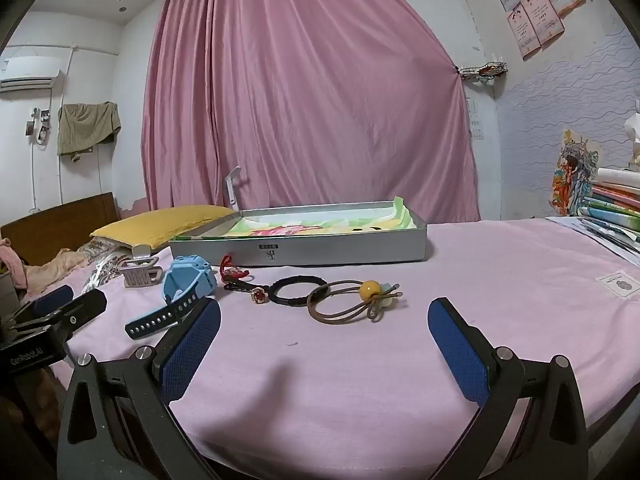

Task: Organize jewelry

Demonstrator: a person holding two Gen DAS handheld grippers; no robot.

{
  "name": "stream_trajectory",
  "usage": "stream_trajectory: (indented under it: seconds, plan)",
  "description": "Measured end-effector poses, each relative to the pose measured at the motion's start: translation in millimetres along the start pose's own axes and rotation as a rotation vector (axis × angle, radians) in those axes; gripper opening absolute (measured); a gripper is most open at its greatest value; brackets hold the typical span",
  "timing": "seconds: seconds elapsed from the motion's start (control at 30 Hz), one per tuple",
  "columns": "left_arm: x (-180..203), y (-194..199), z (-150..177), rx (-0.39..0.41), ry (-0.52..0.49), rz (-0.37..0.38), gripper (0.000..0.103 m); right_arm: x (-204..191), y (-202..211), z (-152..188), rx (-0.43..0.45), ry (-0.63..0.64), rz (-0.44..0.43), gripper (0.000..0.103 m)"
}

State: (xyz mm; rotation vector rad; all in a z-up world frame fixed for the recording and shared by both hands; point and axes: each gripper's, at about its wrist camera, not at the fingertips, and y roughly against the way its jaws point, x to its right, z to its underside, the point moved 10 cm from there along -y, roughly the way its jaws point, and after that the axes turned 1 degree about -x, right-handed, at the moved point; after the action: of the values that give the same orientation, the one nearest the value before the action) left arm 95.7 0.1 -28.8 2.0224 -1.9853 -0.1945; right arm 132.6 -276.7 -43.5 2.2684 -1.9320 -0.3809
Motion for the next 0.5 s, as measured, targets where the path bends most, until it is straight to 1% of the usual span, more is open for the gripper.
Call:
stream_trajectory:
  seconds: [0.5]
  plan:
    - [-0.7, -1.0, 5.0, -0.014, 0.005, 0.001, 0.102, -0.2, -1.2, 1.2, -0.001, -0.003, -0.001, 0.102]
